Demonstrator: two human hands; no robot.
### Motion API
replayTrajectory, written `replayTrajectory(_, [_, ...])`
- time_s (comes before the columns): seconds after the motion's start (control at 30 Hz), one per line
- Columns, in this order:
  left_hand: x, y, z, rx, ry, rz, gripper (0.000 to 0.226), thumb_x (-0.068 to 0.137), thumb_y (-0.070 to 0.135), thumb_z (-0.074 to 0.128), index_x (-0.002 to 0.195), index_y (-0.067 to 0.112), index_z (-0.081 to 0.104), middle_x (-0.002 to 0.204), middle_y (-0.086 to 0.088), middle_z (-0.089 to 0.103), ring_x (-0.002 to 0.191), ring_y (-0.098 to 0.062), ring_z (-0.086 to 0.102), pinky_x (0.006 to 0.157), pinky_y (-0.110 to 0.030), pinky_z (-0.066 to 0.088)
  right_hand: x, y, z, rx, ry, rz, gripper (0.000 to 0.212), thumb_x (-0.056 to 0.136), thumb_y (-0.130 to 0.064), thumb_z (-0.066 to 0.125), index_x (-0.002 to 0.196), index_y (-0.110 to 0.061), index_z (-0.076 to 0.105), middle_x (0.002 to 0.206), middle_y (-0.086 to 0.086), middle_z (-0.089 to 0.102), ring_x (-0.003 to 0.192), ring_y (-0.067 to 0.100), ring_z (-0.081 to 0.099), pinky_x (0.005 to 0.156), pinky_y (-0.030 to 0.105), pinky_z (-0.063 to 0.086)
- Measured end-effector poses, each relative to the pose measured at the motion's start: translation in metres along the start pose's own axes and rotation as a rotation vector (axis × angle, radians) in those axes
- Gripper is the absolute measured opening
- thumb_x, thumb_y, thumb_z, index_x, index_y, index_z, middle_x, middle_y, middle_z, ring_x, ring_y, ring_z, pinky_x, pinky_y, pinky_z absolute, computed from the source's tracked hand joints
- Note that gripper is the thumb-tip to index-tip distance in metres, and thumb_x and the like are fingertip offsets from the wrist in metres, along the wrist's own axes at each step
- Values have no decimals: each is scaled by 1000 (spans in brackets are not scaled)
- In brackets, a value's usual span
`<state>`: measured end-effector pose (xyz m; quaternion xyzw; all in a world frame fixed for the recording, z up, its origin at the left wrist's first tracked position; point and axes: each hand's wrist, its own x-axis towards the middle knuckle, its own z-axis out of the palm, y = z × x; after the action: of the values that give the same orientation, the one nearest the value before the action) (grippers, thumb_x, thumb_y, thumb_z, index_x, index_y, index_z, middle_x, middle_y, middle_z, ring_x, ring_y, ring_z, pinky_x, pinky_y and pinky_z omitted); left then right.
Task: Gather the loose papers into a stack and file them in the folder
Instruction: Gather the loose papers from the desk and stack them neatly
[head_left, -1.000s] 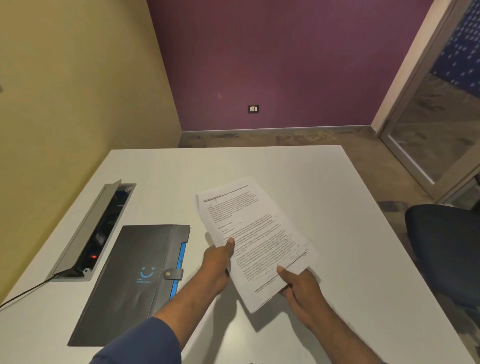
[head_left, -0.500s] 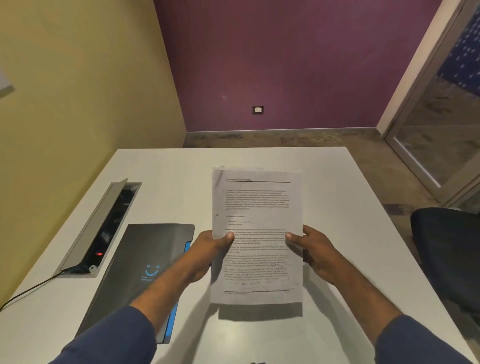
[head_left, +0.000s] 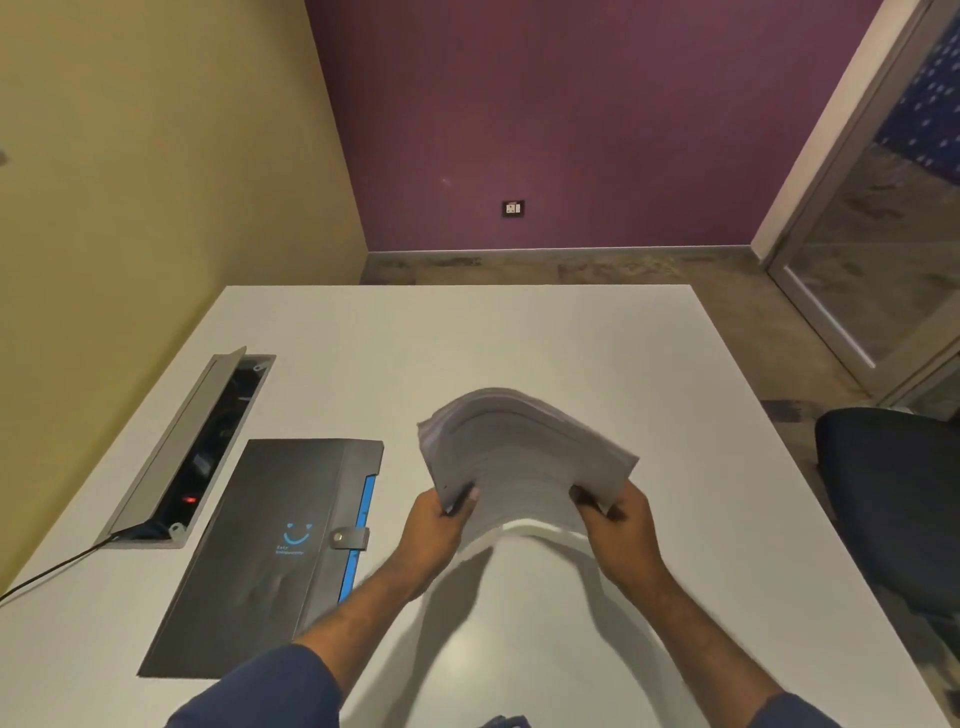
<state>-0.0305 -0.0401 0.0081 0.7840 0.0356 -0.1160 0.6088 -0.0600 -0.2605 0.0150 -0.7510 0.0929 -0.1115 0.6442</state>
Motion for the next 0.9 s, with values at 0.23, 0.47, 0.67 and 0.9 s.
replayTrajectory(0.23, [-9,-25,18,57,70,-48,40,98,38,55,59,26,59,52,18,54,49,3,46,50,-10,34,-18,31,4,-59,25,146,17,92,-11,62,104,-19,68,90,-17,72,84,-5,69,65,6,49])
replayTrajectory(0.47, [-8,-31,13,92,25,-49,39,99,33,54,81,-1,63,70,1,59,65,-15,50,61,-27,41,-24,40,4,-96,-22,200,23,92,-6,60,114,-3,66,97,0,71,90,15,68,67,6,50])
replayTrajectory(0.67, [7,-15,-11,8,-47,-125,18,98,27,57,90,22,72,88,4,74,83,-14,68,66,-18,51,-20,29,1,-13,-182,235,25,92,-7,61,116,-12,65,106,-4,73,94,4,71,79,18,56])
replayTrajectory(0.9, [23,-15,-49,-43,-81,-236,22,96,38,59,109,23,69,95,10,76,91,-10,72,71,-19,54,-7,23,19,53,-322,356,22,93,-10,61,112,-16,69,107,-2,76,98,19,73,78,29,59])
